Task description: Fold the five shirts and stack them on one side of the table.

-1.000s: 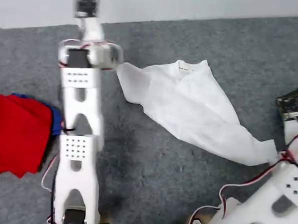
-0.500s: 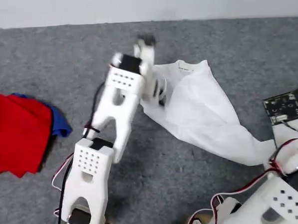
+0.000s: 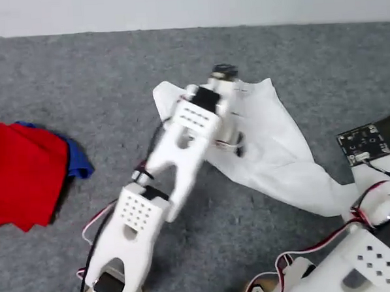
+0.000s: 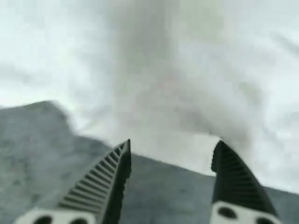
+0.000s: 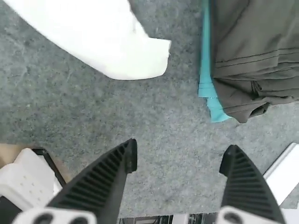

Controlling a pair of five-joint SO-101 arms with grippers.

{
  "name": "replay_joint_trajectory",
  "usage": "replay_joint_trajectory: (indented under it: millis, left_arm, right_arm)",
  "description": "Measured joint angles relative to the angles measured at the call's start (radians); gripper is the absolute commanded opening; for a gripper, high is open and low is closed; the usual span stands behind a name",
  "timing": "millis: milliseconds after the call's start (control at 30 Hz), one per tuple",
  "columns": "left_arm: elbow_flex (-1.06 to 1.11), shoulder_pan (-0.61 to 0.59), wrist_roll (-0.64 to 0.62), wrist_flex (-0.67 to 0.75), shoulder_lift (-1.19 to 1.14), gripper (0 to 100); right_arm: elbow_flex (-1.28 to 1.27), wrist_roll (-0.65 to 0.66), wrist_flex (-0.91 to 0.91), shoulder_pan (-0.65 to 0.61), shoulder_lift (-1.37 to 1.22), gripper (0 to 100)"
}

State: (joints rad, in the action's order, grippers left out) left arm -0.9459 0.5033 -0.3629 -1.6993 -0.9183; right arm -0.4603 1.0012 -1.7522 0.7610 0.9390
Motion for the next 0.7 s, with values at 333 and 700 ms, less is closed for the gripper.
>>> replay_joint_trajectory:
  millis: [333,700]
  left_arm:
    - [-0.203,0.092,-0.044,-0.015,-0.215,27]
    - [-0.256,-0.028,-0.12,-0.018,-0.255,1]
  right_arm:
    - [-0.009,0.0,0.0,0.0,0.0,29.6]
    - [-0.009,0.003,0.0,0.0,0.0,29.6]
